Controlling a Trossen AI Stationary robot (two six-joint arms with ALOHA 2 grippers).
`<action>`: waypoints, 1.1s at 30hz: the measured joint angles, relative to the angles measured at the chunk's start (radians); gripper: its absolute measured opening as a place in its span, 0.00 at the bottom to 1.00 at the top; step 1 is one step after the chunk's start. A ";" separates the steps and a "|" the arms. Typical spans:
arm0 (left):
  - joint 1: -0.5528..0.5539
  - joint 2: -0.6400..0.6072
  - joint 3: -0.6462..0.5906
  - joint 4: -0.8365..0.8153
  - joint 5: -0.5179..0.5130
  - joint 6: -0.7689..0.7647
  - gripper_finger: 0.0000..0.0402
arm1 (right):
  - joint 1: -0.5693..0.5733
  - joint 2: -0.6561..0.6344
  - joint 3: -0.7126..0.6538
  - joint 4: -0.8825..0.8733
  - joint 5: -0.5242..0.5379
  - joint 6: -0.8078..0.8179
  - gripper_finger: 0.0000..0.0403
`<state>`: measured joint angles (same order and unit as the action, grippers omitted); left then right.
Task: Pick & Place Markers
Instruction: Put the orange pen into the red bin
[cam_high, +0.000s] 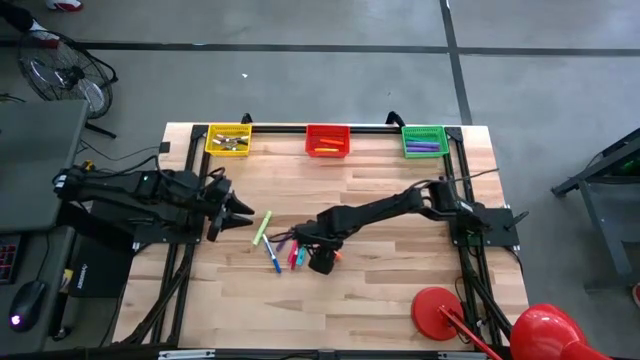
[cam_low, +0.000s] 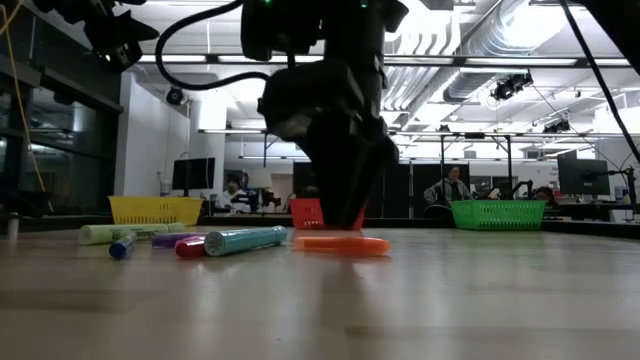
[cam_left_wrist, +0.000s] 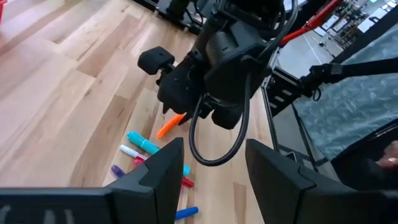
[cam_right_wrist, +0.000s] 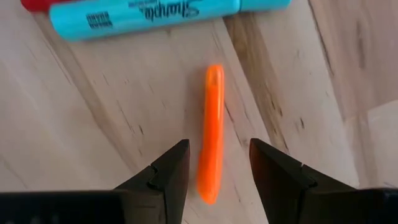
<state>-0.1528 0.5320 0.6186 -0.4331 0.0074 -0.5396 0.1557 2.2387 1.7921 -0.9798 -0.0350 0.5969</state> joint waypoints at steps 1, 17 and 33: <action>-0.001 0.000 0.000 -0.005 0.000 0.000 0.42 | 0.000 0.000 -0.006 0.007 0.002 -0.006 0.39; -0.001 0.000 0.000 -0.041 0.005 -0.007 0.42 | 0.023 0.000 -0.008 0.059 0.112 -0.019 0.39; -0.001 0.000 0.001 -0.043 0.008 -0.008 0.42 | 0.039 -0.013 -0.157 0.180 0.097 0.032 0.39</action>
<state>-0.1538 0.5320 0.6193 -0.4756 0.0154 -0.5473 0.1944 2.2261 1.6351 -0.7994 0.0621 0.6289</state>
